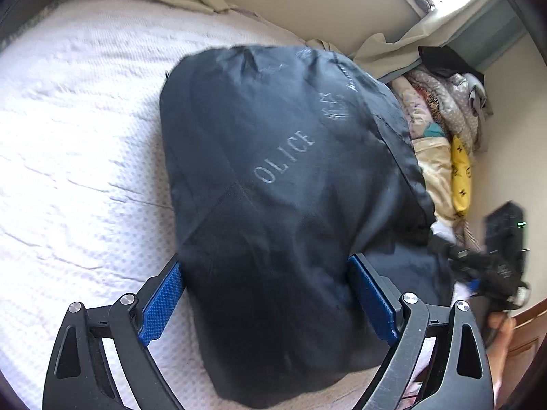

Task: Fold large clothes
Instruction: 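Release the bundle and pull both tools back from it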

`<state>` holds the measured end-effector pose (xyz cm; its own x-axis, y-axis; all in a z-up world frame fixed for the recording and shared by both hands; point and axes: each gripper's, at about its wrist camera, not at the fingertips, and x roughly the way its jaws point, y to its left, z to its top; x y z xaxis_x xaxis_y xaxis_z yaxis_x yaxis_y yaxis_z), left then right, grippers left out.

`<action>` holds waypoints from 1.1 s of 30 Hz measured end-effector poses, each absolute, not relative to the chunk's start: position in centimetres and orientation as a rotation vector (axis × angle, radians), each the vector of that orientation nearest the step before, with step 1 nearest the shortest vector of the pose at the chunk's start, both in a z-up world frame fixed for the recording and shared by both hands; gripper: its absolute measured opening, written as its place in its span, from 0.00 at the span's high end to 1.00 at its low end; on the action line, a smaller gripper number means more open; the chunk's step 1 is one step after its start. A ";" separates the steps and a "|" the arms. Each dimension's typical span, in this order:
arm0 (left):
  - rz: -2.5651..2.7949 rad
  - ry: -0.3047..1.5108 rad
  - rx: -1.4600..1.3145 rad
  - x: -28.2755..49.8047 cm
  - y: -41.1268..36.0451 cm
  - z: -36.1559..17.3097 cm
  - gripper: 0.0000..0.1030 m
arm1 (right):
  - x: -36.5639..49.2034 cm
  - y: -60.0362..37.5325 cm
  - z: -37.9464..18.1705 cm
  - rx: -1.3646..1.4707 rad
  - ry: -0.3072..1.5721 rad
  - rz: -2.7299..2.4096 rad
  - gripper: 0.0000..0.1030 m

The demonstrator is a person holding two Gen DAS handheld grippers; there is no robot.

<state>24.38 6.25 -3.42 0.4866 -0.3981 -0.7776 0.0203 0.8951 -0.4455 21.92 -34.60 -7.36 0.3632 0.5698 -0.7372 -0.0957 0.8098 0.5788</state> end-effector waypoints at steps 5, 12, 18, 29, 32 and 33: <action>-0.208 0.959 -0.266 22.0 5.8 -0.4 0.08 | 19.0 -35.2 -1.7 0.373 0.915 0.414 0.25; -0.129 0.867 -0.117 18.6 4.2 3.3 0.02 | 16.4 -27.4 0.4 0.145 0.910 0.595 0.60; -0.049 0.807 -0.002 14.7 3.0 4.8 0.01 | 14.2 -26.3 -0.7 0.074 0.937 0.486 0.25; -0.074 0.776 -0.040 8.7 1.2 5.0 0.01 | 6.7 -27.6 -1.0 0.095 0.946 0.319 0.10; -0.091 0.787 -0.049 7.5 0.7 4.2 0.01 | 4.9 -27.5 -1.1 0.085 0.934 0.294 0.05; -0.089 0.784 -0.039 7.0 0.4 4.0 0.01 | 4.3 -27.5 -1.0 0.073 0.929 0.285 0.04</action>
<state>7.03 0.39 4.05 0.7047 -0.0943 -0.7032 0.0649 0.9955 -0.0684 4.28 -27.47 -1.00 0.5642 0.2733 -0.7791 -0.2106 0.9600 0.1843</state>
